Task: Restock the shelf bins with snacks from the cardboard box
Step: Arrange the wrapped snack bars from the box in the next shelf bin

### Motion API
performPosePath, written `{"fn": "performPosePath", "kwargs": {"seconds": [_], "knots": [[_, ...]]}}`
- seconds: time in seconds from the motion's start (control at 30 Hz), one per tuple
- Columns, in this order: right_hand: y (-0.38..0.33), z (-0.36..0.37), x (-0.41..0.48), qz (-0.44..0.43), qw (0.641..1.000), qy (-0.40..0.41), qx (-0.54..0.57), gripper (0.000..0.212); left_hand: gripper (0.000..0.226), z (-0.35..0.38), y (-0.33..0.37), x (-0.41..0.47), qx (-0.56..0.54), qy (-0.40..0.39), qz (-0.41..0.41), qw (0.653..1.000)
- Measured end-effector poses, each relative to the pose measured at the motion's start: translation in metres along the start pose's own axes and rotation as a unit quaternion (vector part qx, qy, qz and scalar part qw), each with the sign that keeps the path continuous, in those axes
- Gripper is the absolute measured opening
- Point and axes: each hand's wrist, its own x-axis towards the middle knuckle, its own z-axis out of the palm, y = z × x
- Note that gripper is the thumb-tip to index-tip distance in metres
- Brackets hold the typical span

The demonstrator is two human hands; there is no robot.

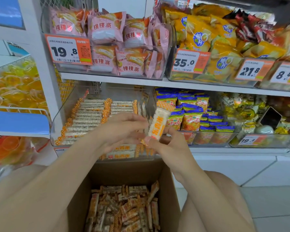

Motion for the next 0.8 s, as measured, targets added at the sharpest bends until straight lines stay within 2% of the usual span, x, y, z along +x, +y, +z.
{"fn": "performPosePath", "kwargs": {"seconds": [0.07, 0.17, 0.23, 0.27, 0.37, 0.4, 0.47, 0.53, 0.57, 0.63, 0.7, 0.8], "knots": [[0.002, 0.003, 0.000, -0.048, 0.997, -0.012, -0.052, 0.030, 0.022, 0.004, -0.003, -0.006, 0.015, -0.032, -0.024, 0.999], [0.003, 0.002, 0.001, -0.091, 0.985, -0.003, -0.149, 0.023, 0.023, 0.005, -0.004, -0.011, 0.017, -0.058, -0.013, 0.998], [0.002, -0.002, 0.004, -0.098, 0.972, 0.019, -0.212, 0.030, 0.021, 0.002, -0.004, -0.012, 0.020, -0.057, -0.001, 0.998], [0.000, -0.005, 0.004, -0.093, 0.973, 0.017, -0.209, 0.036, 0.018, 0.001, -0.004, -0.012, 0.036, -0.047, 0.009, 0.998], [-0.008, -0.011, 0.006, -0.071, 0.994, 0.024, -0.077, 0.056, 0.012, -0.009, -0.004, -0.007, 0.179, 0.032, 0.075, 0.980], [-0.011, -0.014, 0.006, -0.083, 0.995, 0.029, -0.045, 0.051, 0.012, -0.014, -0.001, -0.006, 0.225, 0.052, 0.094, 0.968], [-0.010, -0.022, 0.013, -0.157, 0.981, 0.021, -0.112, 0.035, 0.013, -0.023, 0.004, -0.001, 0.272, 0.061, 0.133, 0.951], [-0.005, -0.025, 0.017, -0.197, 0.960, 0.015, -0.199, 0.025, 0.009, -0.028, 0.005, 0.009, 0.266, 0.063, 0.166, 0.947], [-0.003, -0.026, 0.020, -0.200, 0.957, 0.025, -0.208, 0.021, 0.011, -0.029, 0.004, 0.015, 0.250, 0.072, 0.175, 0.950], [-0.004, -0.027, 0.026, -0.201, 0.953, 0.073, -0.216, 0.015, 0.026, -0.029, 0.003, 0.032, 0.244, 0.102, 0.175, 0.948], [-0.009, -0.023, 0.037, -0.216, 0.933, 0.130, -0.257, 0.011, 0.036, -0.031, 0.000, 0.048, 0.315, 0.120, 0.160, 0.928], [-0.015, -0.011, 0.061, -0.251, 0.886, 0.145, -0.362, 0.014, 0.039, -0.038, -0.009, 0.068, 0.504, 0.081, 0.159, 0.845]]}}
